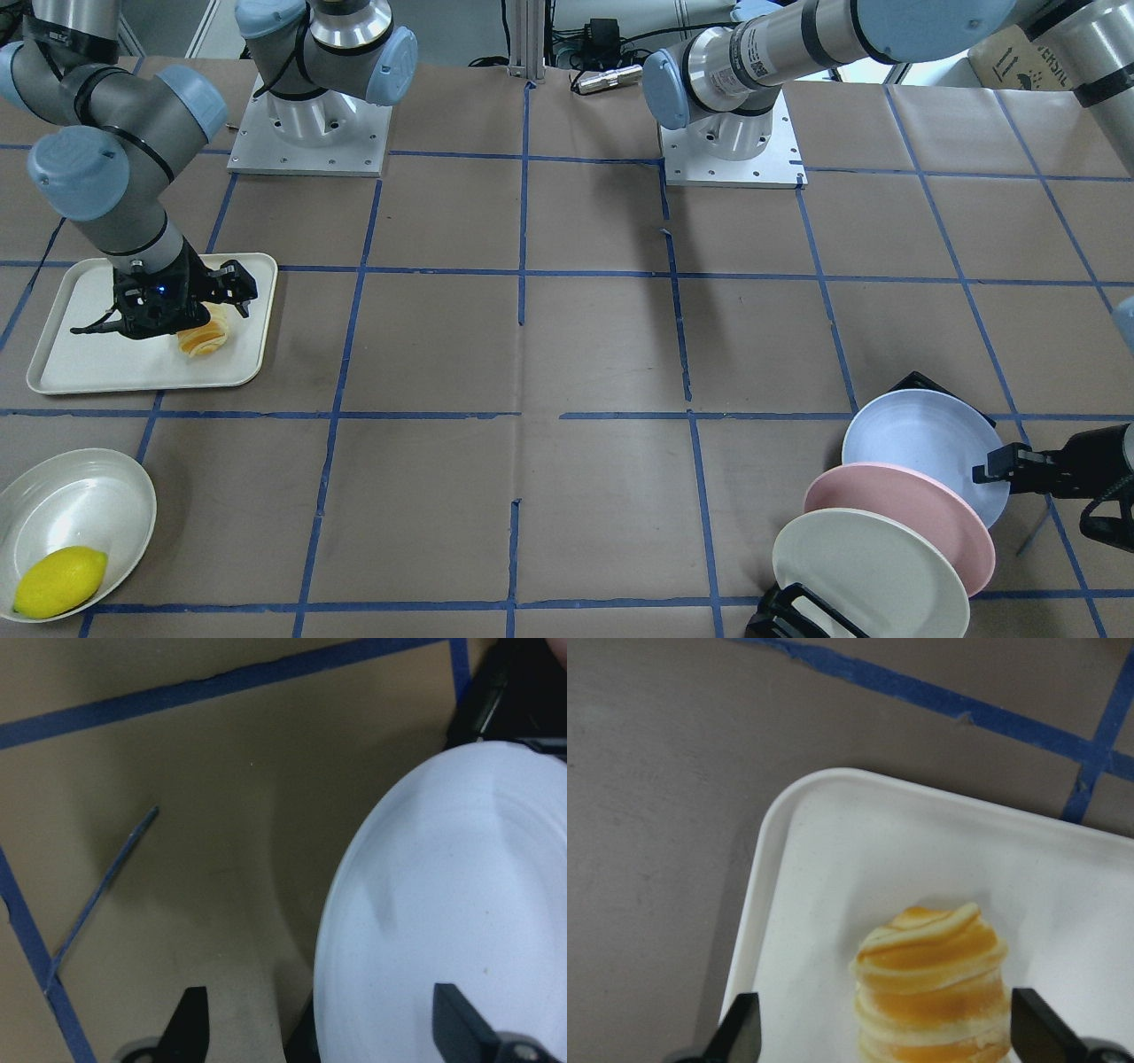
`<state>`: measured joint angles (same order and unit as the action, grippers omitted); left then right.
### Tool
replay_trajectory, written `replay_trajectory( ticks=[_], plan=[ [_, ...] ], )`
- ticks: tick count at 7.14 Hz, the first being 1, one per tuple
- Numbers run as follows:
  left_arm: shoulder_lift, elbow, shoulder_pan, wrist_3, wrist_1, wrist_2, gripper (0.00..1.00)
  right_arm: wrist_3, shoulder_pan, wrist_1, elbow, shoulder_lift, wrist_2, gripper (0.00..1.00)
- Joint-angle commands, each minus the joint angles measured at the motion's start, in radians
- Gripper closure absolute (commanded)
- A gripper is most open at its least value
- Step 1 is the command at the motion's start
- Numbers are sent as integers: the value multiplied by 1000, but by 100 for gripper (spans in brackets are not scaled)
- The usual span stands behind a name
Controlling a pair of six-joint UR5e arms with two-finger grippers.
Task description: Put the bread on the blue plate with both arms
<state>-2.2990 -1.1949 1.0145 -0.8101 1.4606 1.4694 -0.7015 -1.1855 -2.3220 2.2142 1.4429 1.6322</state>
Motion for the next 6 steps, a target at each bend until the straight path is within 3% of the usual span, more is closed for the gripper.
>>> replay_trajectory(
  ticks=[1,2,6],
  plan=[
    [0,6,-2,3,23,8,90,-27,35,-5,4,-25,9,1],
    [3,9,-2,3,32,9,94,-32,40,15,5,-24,27,1],
    [81,9,-1,5,69,58,95,-49,104,70,15,-25,40,4]
  ],
)
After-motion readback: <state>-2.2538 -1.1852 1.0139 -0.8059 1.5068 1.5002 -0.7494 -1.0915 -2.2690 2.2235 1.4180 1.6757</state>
